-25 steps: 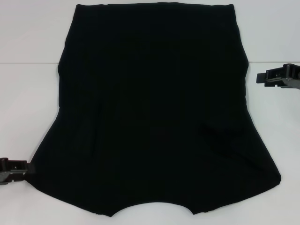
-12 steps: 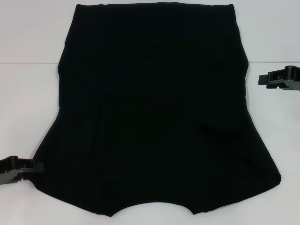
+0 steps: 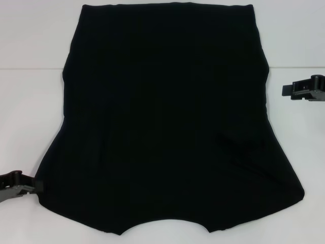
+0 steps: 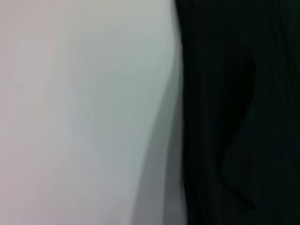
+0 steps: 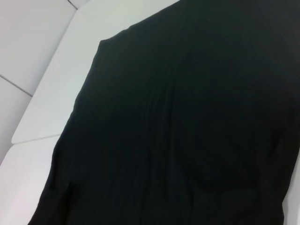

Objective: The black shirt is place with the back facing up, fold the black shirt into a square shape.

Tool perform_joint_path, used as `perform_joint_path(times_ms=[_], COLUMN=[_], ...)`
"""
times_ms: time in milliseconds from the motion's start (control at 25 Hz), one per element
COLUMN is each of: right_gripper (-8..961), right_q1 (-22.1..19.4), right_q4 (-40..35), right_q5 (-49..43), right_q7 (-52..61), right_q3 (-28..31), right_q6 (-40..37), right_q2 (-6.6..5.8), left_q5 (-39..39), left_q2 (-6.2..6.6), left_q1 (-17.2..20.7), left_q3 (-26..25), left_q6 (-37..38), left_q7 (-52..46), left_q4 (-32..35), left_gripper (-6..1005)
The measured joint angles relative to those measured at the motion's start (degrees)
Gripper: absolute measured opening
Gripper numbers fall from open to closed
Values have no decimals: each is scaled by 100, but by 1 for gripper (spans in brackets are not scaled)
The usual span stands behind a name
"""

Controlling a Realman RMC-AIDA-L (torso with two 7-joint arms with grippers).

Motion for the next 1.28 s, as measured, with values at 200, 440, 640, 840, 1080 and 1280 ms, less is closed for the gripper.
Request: perform_joint_path(times_ms=[200,440,640,840,1080,1280], right_gripper=[430,434,438,442,447,451], right_q1=[-53,-182,-397,-540,-519,-513], right_q4=[-7,-67,-218,-228,-198,-195], right_q5=[-5,-334,-828,-1177,-1586,-1608], right_q7=[-4,-47,-28,25,-169,-399], right_q3=[-14,-23,-5,-12,-25,4], right_q6=[-249,-1068,-1653,-1736,-1590,-1374], right_q2=[-65,-228,-321,-310,-69,130], left_q5=[-112,-339,-350,-352,-353,-353], left_q2=[10,57,72,109,122,132], left_q1=[-27,-93,-157,-234,-295,-315], left_q3=[-4,-41,-32,-18,-6,-6], left_q6=[140,370,266,148,92,55], left_q7=[213,340,340,328,311,311], left_q4=[1,-8,-85,-154,-230,-270], left_gripper=[74,39,27,27,27,27])
